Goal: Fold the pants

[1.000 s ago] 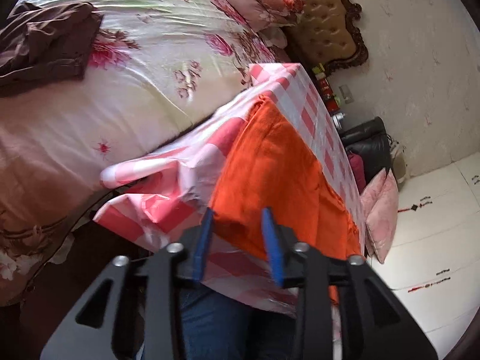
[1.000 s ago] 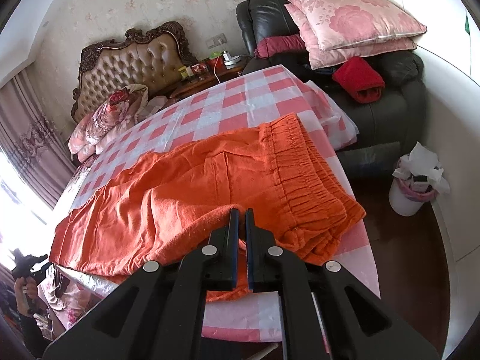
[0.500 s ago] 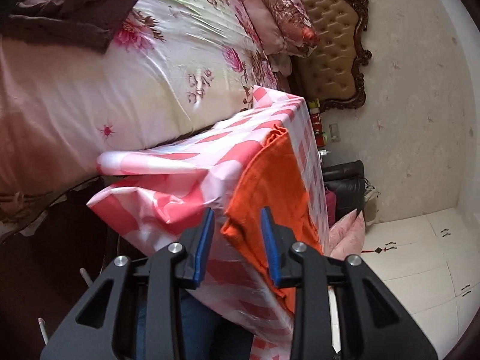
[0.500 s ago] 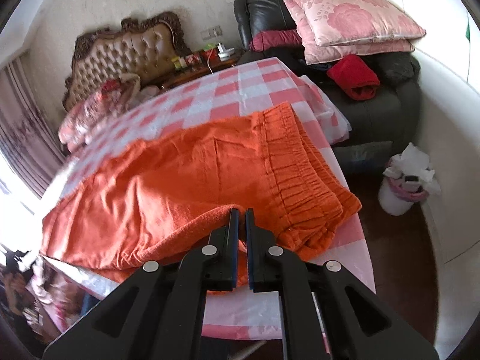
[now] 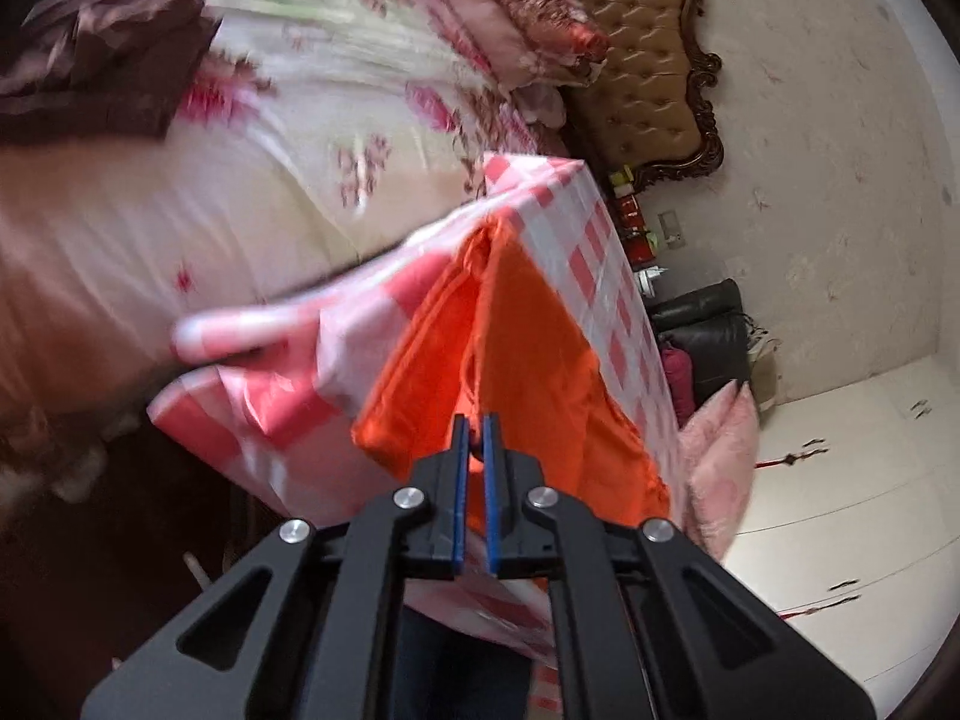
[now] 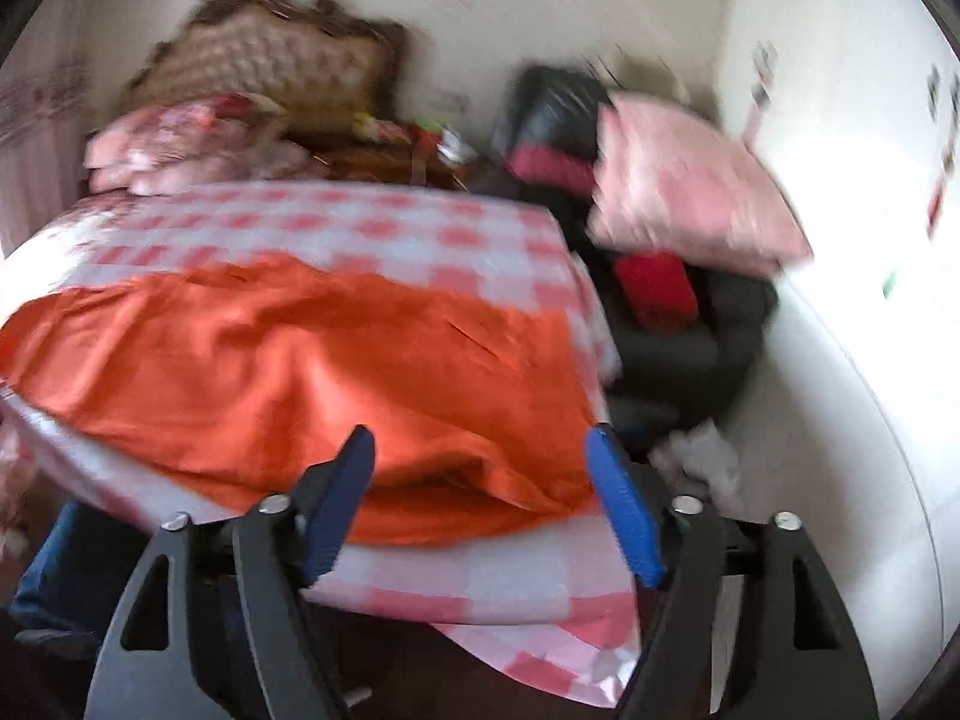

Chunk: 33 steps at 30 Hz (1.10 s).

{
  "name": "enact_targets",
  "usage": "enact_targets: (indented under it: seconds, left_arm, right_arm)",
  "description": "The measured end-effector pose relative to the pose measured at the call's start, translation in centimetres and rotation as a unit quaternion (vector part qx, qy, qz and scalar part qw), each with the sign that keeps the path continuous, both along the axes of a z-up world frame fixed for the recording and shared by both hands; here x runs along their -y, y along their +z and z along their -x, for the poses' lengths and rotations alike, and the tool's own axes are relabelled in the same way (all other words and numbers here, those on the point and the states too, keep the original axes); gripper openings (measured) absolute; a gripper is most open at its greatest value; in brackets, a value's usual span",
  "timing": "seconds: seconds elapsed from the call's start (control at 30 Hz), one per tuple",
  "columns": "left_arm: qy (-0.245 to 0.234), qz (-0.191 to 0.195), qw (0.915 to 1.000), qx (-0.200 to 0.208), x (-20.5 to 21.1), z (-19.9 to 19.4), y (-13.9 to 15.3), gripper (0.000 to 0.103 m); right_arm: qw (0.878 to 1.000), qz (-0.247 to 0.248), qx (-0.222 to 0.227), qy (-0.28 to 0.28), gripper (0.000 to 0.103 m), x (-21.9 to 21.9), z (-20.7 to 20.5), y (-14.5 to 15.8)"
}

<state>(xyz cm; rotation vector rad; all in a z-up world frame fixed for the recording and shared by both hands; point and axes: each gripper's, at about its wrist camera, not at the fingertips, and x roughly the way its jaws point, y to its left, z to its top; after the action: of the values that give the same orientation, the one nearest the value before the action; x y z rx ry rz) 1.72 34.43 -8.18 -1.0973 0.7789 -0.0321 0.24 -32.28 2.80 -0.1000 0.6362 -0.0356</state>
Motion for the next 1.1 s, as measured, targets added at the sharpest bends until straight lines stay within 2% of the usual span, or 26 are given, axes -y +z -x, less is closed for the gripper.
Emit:
enact_targets:
  seconds: [0.07,0.17,0.2,0.27,0.33,0.43,0.5,0.63,0.7,0.73,0.77,0.9,1.03,1.1]
  left_arm:
    - [0.008,0.027,0.9995,-0.012,0.1,0.2,-1.4,0.004]
    - [0.025,0.049,0.9981,-0.026,-0.1,0.6,-3.0,0.004]
    - [0.032,0.051,0.9978,-0.027,-0.3,0.8,-3.1,0.004]
    - [0.039,0.037,0.9983,-0.025,-0.5,0.9,-2.8,0.004]
    - [0.042,0.029,0.9983,-0.027,-0.7,0.9,-2.6,0.004]
    - [0.032,0.003,0.999,-0.033,-0.5,0.5,-2.2,0.004]
    - [0.03,-0.025,0.9982,-0.045,-0.2,0.3,-1.7,0.007]
    - [0.028,-0.074,0.9951,-0.06,0.6,0.1,-1.0,0.009]
    - [0.035,-0.103,0.9912,-0.076,1.0,0.1,-0.5,0.018]
    - [0.042,-0.114,0.9889,-0.086,1.1,0.1,-0.4,0.028]
    - [0.047,-0.116,0.9879,-0.092,1.1,0.2,-0.5,0.031]
    - [0.053,-0.102,0.9898,-0.084,0.9,0.4,-0.9,0.031]
    - [0.057,-0.054,0.9957,-0.049,0.4,0.8,-1.7,0.018]
    - [0.057,-0.039,0.9971,-0.032,0.0,0.8,-2.0,0.016]
  right_arm:
    - [0.998,-0.018,0.007,0.054,0.074,-2.9,0.0,0.6]
    - [0.985,-0.022,0.004,0.174,0.073,-10.2,-1.1,0.5]
    - [0.981,-0.02,0.002,0.192,0.073,-12.0,-1.5,0.4]
    - [0.967,-0.039,-0.008,0.252,0.068,-17.2,-3.0,-0.1]
    - [0.957,-0.045,-0.026,0.287,0.058,-21.9,-4.3,-0.9]
    - [0.945,-0.036,-0.037,0.322,0.058,-27.4,-5.0,-2.1]
    - [0.939,-0.055,-0.045,0.338,0.058,-29.2,-4.8,-2.4]
    - [0.933,-0.069,-0.051,0.348,0.058,-30.4,-4.1,-2.9]
    - [0.935,-0.073,-0.057,0.342,0.058,-29.8,-4.1,-3.2]
    - [0.936,-0.076,-0.06,0.337,0.058,-29.3,-4.2,-3.4]
    - [0.937,-0.078,-0.061,0.334,0.058,-29.0,-4.2,-3.5]
    - [0.939,-0.09,-0.063,0.327,0.058,-28.1,-4.2,-3.8]
    - [0.939,-0.096,-0.066,0.323,0.058,-27.6,-4.0,-4.2]
    - [0.94,-0.096,-0.069,0.32,0.058,-27.3,-4.0,-4.5]
